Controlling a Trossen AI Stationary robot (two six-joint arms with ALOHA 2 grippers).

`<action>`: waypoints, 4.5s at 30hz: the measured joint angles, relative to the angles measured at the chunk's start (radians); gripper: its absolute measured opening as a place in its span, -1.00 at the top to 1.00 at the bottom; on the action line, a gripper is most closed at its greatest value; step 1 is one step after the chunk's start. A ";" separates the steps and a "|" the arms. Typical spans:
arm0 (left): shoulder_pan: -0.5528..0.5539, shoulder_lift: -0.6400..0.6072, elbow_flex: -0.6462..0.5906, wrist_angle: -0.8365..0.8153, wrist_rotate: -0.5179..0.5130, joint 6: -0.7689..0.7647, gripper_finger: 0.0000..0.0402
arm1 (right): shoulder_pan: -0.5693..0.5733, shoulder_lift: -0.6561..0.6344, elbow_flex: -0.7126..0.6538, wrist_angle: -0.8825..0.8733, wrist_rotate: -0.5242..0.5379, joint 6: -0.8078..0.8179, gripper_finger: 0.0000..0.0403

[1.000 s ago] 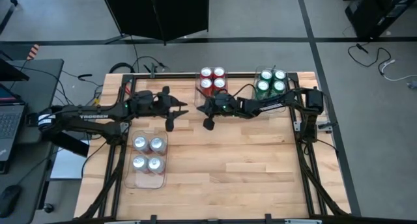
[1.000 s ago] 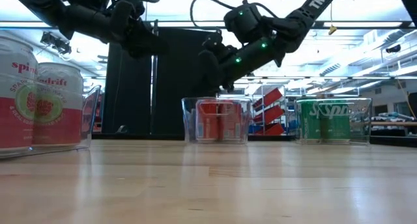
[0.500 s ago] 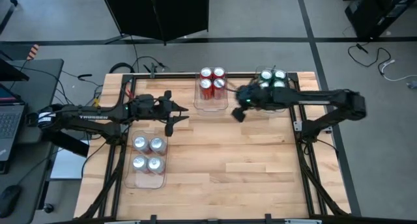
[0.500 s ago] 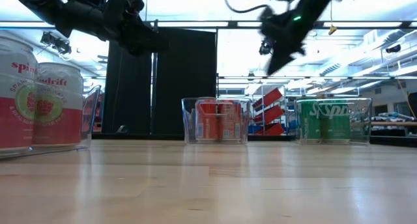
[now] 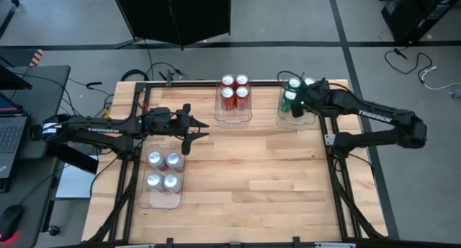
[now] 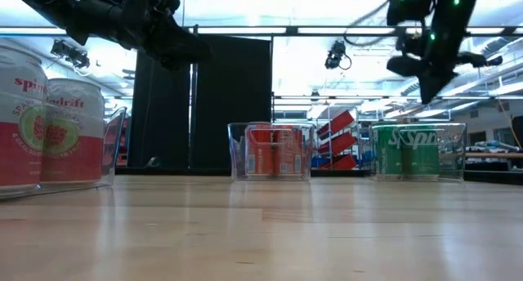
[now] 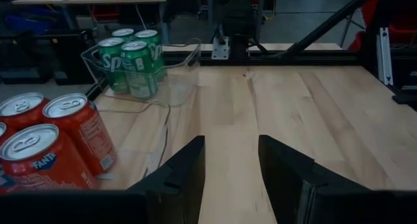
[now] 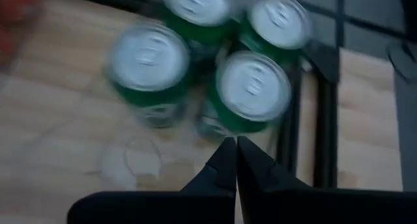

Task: Sort soda cans
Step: Adjust the top transparent bins, then move the bottom transparent bin to the left side of the top left transparent bin

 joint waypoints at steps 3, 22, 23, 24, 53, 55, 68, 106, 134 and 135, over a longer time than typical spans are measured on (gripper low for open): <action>0.000 0.000 0.000 0.003 0.000 0.007 0.27 | -0.056 0.001 -0.051 0.031 0.004 0.021 1.00; 0.000 0.000 0.000 0.001 -0.001 0.009 0.27 | -0.278 0.041 -0.328 0.380 0.085 -0.006 1.00; 0.000 0.000 0.000 0.001 0.000 0.009 0.27 | -0.280 0.041 -0.340 0.416 0.083 -0.026 1.00; 0.000 0.000 0.000 0.000 0.000 0.009 0.27 | -0.280 0.040 -0.352 0.451 0.082 -0.044 1.00; 0.000 0.000 0.001 -0.002 -0.001 0.008 0.27 | -0.274 0.140 -0.371 0.913 -0.115 -0.276 1.00; 0.000 0.000 0.001 -0.003 -0.001 0.008 0.27 | -0.274 0.118 -0.371 0.906 -0.115 -0.285 1.00; 0.000 0.000 0.001 -0.004 -0.001 -0.021 0.27 | -0.286 -0.011 -0.370 0.687 0.058 -0.235 1.00; -0.003 0.000 0.018 -0.047 0.000 -0.017 0.27 | -0.293 0.317 -0.373 1.185 -0.204 -0.344 1.00; -0.150 0.048 0.332 -1.157 -0.035 -0.202 0.99 | 0.081 -0.091 -0.371 1.101 -0.129 -0.507 1.00; -0.150 0.055 0.331 -1.156 -0.035 -0.202 0.99 | 0.090 -0.091 -0.371 1.107 -0.123 -0.507 1.00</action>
